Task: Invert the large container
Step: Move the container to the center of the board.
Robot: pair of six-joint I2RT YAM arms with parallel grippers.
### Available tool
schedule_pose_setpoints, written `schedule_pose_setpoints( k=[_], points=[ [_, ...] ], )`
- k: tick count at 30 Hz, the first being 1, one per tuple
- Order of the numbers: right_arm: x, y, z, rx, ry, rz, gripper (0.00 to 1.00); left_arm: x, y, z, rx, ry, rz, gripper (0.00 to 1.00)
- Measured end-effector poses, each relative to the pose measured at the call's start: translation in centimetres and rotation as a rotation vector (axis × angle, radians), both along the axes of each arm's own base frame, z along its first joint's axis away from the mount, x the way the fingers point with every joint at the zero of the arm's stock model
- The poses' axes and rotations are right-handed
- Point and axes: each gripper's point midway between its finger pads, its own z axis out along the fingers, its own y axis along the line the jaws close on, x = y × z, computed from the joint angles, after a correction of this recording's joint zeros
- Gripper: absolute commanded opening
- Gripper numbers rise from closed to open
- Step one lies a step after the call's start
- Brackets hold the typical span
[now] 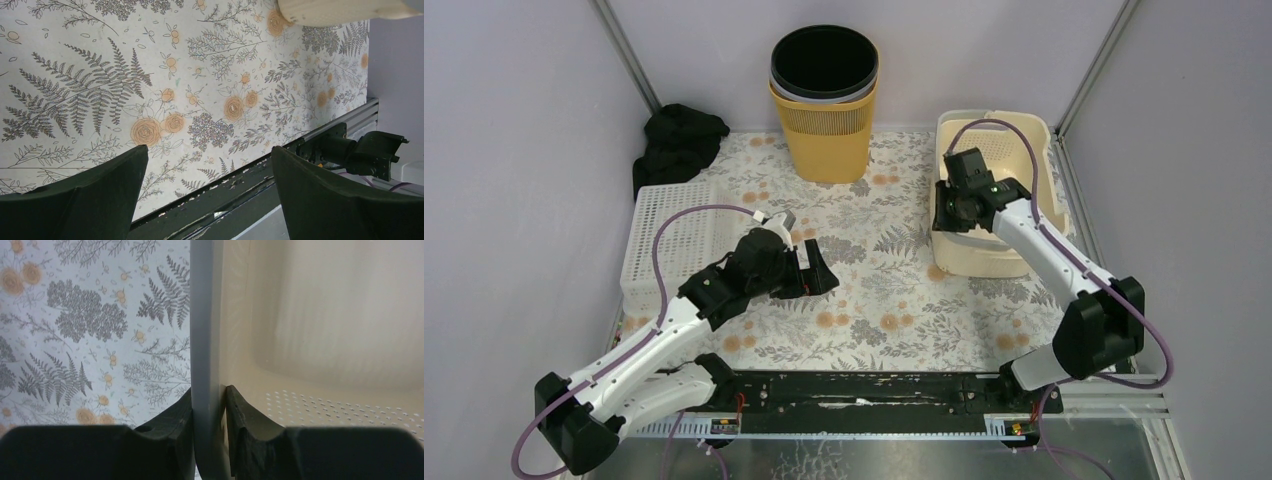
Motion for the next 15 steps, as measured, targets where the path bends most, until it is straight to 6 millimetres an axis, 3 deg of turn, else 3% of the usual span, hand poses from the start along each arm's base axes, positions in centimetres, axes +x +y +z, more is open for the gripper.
schedule_pose_setpoints(
  k=[4,10,15],
  points=[
    [-2.8,1.5,0.0,0.010,0.003,0.037,0.30,0.0,0.0,0.1,-0.003,-0.004,0.000,1.00],
    [-7.5,5.6,0.0,0.036,0.019,0.133,0.30,0.0,0.0,0.3,-0.007,-0.008,0.000,1.00],
    [-9.7,7.9,0.0,0.054,0.021,0.180,0.32,-0.1,0.1,0.6,-0.013,-0.017,0.000,1.00]
  ],
)
